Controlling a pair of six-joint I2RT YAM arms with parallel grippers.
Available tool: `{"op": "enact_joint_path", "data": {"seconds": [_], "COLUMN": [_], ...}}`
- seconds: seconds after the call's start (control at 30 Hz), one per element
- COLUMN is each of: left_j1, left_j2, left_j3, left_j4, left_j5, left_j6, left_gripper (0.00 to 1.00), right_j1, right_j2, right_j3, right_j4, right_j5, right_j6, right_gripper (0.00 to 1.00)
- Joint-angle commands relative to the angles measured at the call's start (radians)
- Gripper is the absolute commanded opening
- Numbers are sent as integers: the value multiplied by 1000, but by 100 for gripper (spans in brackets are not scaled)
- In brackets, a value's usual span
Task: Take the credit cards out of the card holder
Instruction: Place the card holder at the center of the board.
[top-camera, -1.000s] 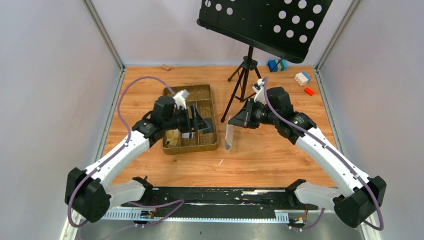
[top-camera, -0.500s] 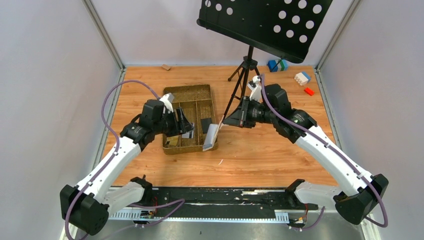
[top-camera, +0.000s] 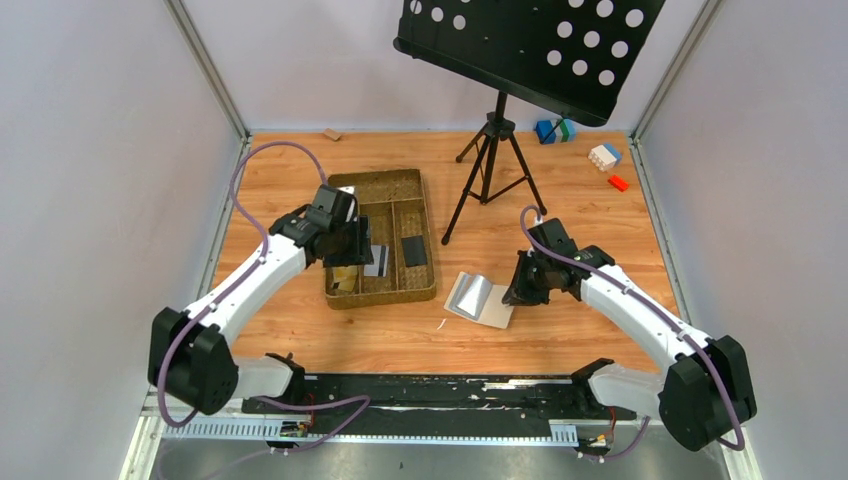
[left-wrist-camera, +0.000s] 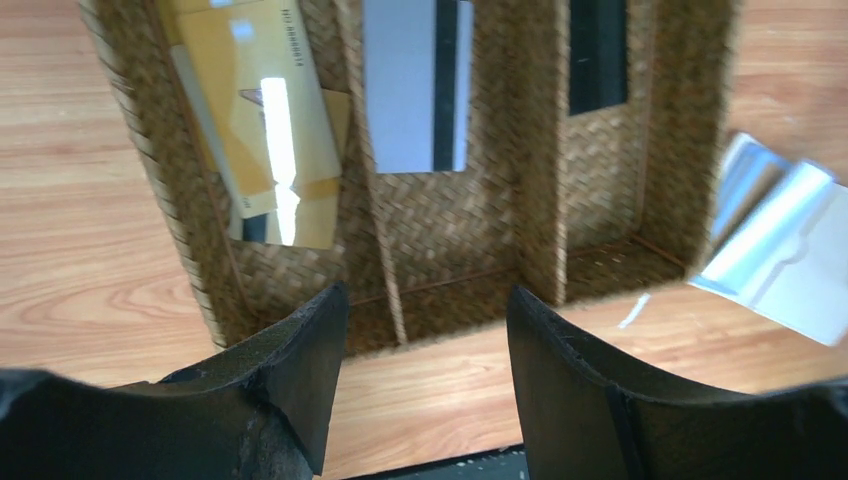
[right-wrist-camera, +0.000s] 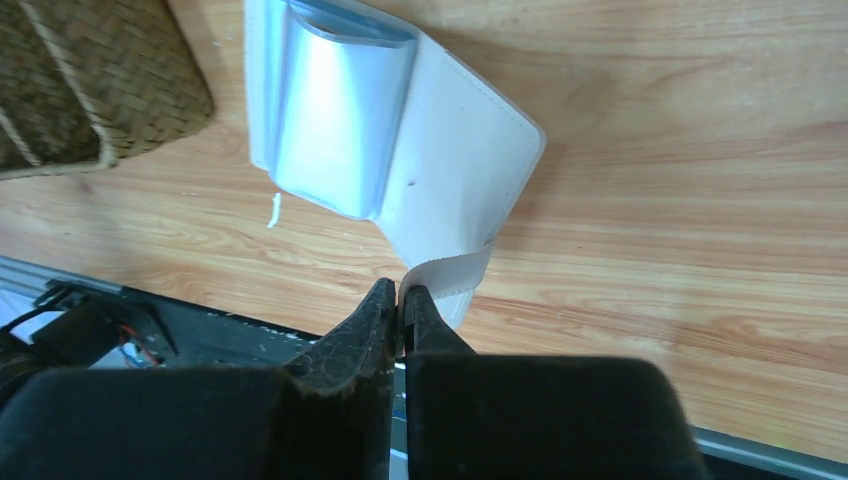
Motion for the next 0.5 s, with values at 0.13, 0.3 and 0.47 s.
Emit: {"op": "enact_joint_path", "data": {"seconds": [0.13,0.3,0.47], "left_j1": [-1,8,20], "left_j2": [151,243,320], "left_j3": [101,139,164], "left_j4": [-31,-1,12], "left_j5": [-155,-121,-131], "left_j6": [82,97,107], "left_gripper": [66,65,60], "right_j1": [-3,-2,-2], "right_j2": [10,-8,-19], "right_j3": [-4,-3,11], "right_j4": [-6,-23,-28], "right_j5": [90,112,112], "right_j6": [-84,-99,-117], "right_gripper": [1,8,24]}}
